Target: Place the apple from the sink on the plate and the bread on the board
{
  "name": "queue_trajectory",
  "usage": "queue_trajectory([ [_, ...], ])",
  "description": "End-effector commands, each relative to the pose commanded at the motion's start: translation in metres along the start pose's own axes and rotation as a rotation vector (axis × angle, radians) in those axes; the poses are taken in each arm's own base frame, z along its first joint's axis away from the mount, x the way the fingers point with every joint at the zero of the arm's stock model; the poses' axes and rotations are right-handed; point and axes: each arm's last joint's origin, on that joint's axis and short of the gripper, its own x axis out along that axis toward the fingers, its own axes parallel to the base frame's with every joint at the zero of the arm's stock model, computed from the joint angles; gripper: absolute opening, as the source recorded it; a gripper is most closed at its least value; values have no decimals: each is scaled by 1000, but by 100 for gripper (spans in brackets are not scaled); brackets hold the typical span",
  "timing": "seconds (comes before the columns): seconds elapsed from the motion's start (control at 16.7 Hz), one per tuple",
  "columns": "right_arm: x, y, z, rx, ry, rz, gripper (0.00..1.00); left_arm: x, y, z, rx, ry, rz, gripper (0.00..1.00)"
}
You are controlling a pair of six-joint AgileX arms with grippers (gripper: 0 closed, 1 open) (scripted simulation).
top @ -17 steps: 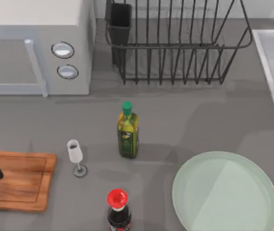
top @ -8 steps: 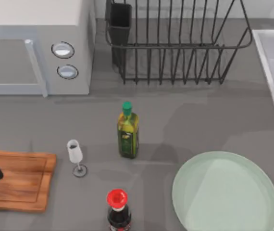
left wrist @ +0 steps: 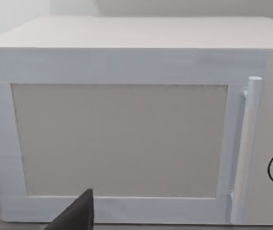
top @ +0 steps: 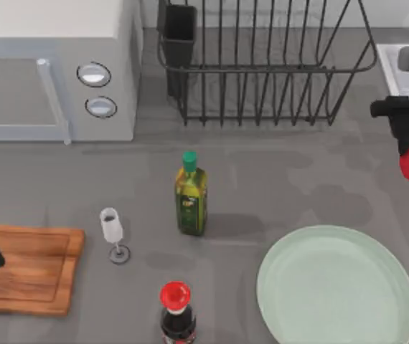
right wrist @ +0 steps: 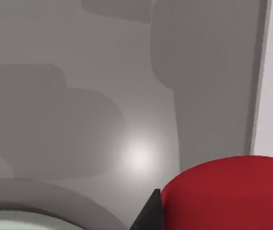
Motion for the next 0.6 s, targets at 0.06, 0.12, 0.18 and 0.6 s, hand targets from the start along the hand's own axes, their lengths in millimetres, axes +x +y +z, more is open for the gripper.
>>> queue_trajectory([
  [0.06,-4,18,-12,0,4,2,0,0,0,0,0,0,0,100],
  [0.12,-8,34,-26,0,8,4,0,0,0,0,0,0,0,100],
  [0.18,-12,50,-40,0,14,6,0,0,0,0,0,0,0,100],
  [0.6,-23,110,-129,0,53,-4,0,0,0,0,0,0,0,100],
])
